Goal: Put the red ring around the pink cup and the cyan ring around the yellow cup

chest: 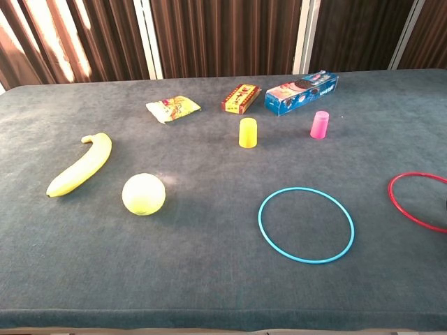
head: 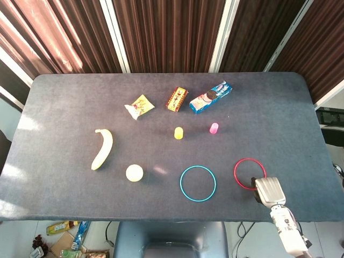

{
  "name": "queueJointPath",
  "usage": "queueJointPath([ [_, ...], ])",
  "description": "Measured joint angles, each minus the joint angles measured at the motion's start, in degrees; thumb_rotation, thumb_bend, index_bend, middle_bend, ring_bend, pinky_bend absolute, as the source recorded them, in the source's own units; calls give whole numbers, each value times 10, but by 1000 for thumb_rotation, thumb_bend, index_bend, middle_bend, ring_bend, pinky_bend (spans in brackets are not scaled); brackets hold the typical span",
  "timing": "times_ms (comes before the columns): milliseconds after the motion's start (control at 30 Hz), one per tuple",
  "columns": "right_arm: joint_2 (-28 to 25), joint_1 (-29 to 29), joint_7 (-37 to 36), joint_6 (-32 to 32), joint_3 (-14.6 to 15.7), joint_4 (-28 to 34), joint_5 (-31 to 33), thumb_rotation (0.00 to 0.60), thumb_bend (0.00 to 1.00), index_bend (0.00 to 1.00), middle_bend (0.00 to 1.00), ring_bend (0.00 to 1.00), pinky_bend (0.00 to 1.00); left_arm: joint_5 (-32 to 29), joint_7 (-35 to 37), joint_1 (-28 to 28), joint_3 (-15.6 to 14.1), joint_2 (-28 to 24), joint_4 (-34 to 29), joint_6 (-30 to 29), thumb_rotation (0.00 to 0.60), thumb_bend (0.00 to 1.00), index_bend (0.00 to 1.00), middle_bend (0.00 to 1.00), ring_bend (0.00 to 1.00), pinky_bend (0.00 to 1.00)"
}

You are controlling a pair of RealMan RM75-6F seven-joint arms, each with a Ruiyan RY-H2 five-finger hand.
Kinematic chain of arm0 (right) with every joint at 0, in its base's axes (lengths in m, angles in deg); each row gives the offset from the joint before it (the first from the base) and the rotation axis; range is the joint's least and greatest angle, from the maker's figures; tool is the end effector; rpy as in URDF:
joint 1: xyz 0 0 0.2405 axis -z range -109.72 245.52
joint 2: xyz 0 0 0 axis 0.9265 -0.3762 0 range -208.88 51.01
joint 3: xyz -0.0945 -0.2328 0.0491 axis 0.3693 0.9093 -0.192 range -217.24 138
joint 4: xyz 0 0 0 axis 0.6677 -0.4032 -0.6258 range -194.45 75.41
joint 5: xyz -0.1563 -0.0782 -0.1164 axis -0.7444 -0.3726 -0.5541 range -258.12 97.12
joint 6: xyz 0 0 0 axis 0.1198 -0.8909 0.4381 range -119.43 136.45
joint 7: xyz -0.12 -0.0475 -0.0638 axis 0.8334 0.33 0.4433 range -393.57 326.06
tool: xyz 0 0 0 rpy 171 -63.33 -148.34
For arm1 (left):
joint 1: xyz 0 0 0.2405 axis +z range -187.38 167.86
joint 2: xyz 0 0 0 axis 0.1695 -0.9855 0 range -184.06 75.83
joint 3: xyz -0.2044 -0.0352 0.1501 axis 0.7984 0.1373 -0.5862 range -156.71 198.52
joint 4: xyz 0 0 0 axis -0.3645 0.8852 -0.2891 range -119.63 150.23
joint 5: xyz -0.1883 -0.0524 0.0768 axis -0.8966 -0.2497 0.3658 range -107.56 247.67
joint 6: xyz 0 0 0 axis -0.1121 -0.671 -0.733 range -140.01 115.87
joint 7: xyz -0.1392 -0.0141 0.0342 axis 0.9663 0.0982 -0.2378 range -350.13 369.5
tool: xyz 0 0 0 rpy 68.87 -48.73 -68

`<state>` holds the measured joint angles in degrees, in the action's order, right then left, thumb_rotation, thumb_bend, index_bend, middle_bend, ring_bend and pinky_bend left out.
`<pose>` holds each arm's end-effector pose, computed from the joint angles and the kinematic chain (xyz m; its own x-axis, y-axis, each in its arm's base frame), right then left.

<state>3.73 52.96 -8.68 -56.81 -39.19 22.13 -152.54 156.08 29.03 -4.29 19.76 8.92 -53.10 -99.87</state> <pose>-0.3219 -0.2127 0.0231 0.6091 -0.3511 0.7112 -0.7791 -0.0971 0.6193 -0.4092 0.1011 0.2189 0.4811 0.0794 0.8731 0.8584 0.1597 -0.4876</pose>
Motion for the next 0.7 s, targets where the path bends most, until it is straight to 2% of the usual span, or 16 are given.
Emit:
queueJointPath([
  [267, 3, 2, 4, -3, 0, -7, 0, 600, 512, 720, 924, 1000, 1000, 0, 0, 0, 0, 1, 1, 2, 600, 415, 58, 0, 0, 150],
  [700, -3, -4, -14, -12, -14, 11, -11, 600, 547, 756, 925, 1000, 1000, 1, -3, -1, -2, 1, 1, 4, 600, 415, 58, 0, 0, 150],
])
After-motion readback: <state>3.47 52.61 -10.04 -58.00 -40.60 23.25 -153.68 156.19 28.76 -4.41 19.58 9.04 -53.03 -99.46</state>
